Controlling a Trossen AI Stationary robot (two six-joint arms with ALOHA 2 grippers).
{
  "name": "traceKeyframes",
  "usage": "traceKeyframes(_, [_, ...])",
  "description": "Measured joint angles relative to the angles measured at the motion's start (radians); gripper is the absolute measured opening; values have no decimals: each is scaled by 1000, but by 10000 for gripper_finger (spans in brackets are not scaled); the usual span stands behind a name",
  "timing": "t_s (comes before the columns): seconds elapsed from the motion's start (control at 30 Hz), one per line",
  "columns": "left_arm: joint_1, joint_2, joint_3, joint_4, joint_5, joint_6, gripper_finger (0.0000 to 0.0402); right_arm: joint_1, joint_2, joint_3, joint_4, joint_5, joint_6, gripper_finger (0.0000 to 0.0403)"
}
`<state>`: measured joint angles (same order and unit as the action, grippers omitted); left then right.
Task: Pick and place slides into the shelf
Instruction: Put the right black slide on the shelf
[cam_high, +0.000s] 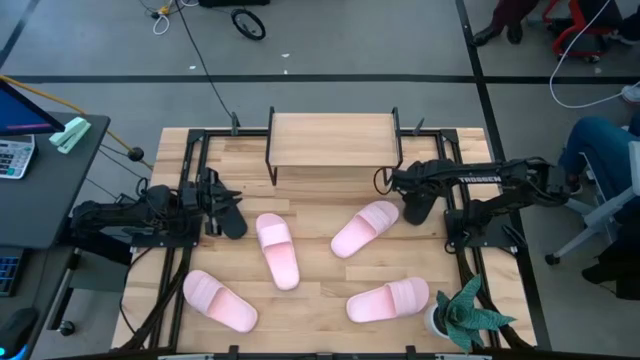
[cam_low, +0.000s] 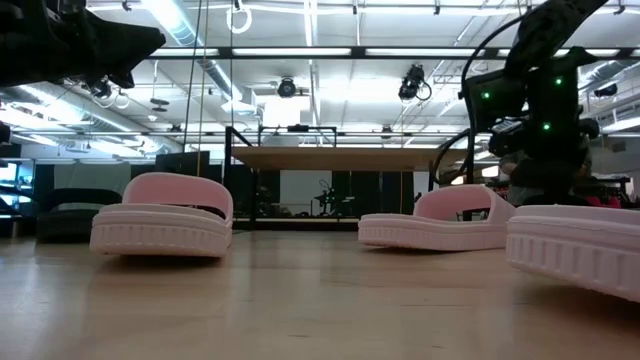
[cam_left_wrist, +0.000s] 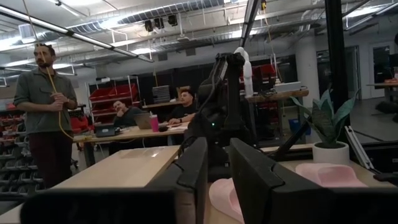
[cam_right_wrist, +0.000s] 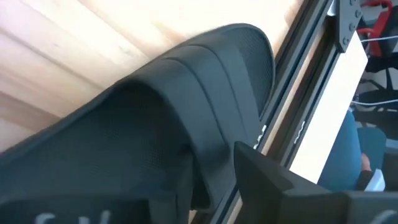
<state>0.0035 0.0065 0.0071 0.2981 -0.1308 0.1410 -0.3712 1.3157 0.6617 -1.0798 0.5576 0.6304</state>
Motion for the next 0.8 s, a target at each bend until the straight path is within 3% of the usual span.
traceKeyframes(0.23, [0,0,0,0,0,-1,69,-28,0,0,1,2,-3,16])
traceKeyframes(0.47, [0,0,0,0,0,-1,73,31,-4,11,-11,-28,20,12])
traceKeyframes(0.8, [0,0,0,0,0,-87,62,351,-36,223,-223,-109,313,9])
